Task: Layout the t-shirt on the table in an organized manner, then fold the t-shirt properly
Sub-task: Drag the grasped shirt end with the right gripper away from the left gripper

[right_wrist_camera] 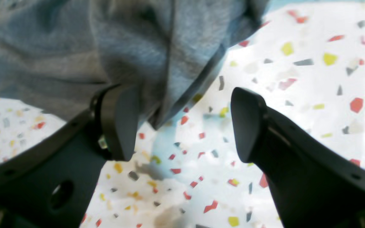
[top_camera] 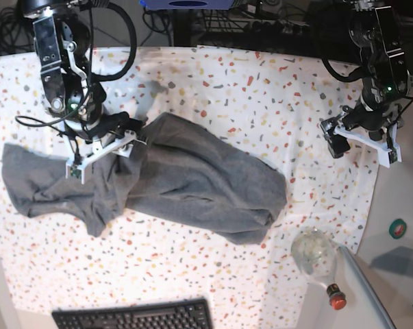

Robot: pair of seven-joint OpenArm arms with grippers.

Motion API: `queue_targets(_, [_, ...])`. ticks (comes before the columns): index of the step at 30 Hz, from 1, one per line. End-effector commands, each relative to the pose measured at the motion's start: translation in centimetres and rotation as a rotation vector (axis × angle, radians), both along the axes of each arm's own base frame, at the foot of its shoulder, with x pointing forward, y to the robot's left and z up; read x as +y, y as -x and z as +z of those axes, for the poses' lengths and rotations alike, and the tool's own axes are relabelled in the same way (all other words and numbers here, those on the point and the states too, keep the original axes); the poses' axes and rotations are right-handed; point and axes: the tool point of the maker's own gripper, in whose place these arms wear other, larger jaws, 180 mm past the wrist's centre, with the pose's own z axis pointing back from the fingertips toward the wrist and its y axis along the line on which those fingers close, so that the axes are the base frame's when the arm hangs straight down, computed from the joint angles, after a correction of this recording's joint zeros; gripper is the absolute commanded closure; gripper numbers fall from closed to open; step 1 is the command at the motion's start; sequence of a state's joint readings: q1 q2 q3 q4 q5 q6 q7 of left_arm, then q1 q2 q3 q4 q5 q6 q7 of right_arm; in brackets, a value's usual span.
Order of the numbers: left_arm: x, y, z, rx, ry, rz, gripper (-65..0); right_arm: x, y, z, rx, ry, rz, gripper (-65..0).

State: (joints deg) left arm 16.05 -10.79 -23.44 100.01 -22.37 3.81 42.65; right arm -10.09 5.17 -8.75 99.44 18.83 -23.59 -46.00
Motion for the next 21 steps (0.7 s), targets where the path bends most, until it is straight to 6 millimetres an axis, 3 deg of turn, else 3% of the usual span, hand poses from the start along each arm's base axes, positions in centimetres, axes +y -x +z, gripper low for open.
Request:
queue_targets(1, [0.4,-0.6,1.1,-0.039,-0.024,-0.008,-60.7,-0.5,-1.2,0.8,-0.053,0.019,-0.012,-41.9])
queue_targets(6, [0.4,0.1,0.7,-0.021,-0.024,-0.008,-60.7,-1.3,-1.4,-0.6,-0.058,0.05,-0.027,-38.6])
queue_targets(9, [0.4,0.1,0.6,-0.019,-0.024,-0.007,-60.7,-0.9,-1.5,-1.0,-0.079,0.051,0.028,-23.1])
queue_targets(12, [0.4,0.1,0.6,-0.019,-0.024,-0.007,-60.7,0.8,-1.1,-1.5,-0.099,0.016,0.089,0.0])
queue_targets(17, [0.4,0.1,0.6,-0.019,-0.024,-0.007,-60.7,-2.0,1.5,-0.4,-0.119,0.007,-0.022,0.0])
queue_targets(19, [0.4,0.1,0.6,-0.019,-0.024,-0.007,-60.7,-3.8,3.3,0.3,-0.118,0.031,-0.062,0.0])
queue_targets(21, [0.4,0.1,0.6,-0.019,-0.024,-0.007,-60.7,-6.8,5.5,0.6,-0.102,0.08,-0.112,0.0])
